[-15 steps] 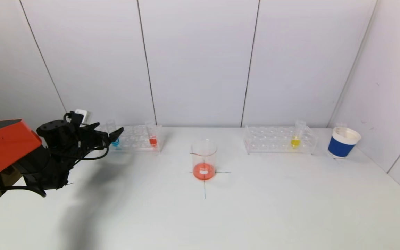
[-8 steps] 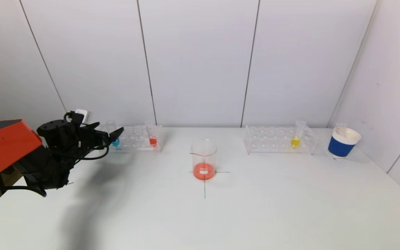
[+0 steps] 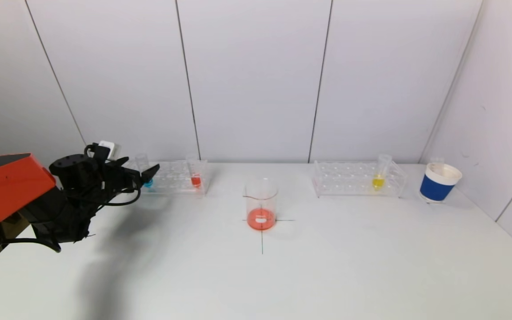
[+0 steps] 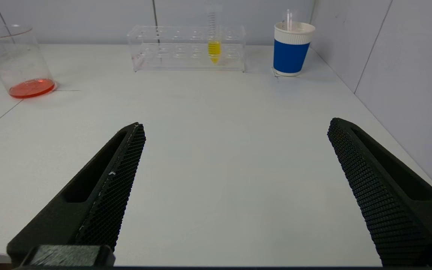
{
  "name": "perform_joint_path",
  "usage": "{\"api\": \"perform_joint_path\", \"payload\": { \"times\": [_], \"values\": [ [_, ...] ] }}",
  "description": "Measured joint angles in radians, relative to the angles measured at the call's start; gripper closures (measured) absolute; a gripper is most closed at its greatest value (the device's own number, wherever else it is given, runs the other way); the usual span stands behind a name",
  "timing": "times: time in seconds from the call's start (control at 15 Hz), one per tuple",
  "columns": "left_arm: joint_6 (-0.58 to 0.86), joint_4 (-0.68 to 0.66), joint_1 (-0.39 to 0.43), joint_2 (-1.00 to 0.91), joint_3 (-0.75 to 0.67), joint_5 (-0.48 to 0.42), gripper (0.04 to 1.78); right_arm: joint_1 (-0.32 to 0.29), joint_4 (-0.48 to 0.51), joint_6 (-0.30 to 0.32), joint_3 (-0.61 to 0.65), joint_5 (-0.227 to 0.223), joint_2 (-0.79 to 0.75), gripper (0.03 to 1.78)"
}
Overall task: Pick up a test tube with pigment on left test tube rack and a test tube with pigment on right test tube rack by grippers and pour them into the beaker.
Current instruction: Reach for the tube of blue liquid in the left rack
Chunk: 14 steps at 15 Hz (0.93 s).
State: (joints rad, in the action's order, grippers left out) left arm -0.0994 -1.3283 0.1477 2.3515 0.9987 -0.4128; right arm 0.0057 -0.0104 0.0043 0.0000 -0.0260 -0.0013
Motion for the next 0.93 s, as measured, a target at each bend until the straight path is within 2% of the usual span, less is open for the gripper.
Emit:
{"api": "perform_joint_path", "payload": {
  "times": [0.93],
  "values": [
    [-0.004,-0.003,-0.016,0.0,0.002,0.003,0.06,0.0,0.0,0.0,0.0,0.0,0.0,0.04]
  ]
}}
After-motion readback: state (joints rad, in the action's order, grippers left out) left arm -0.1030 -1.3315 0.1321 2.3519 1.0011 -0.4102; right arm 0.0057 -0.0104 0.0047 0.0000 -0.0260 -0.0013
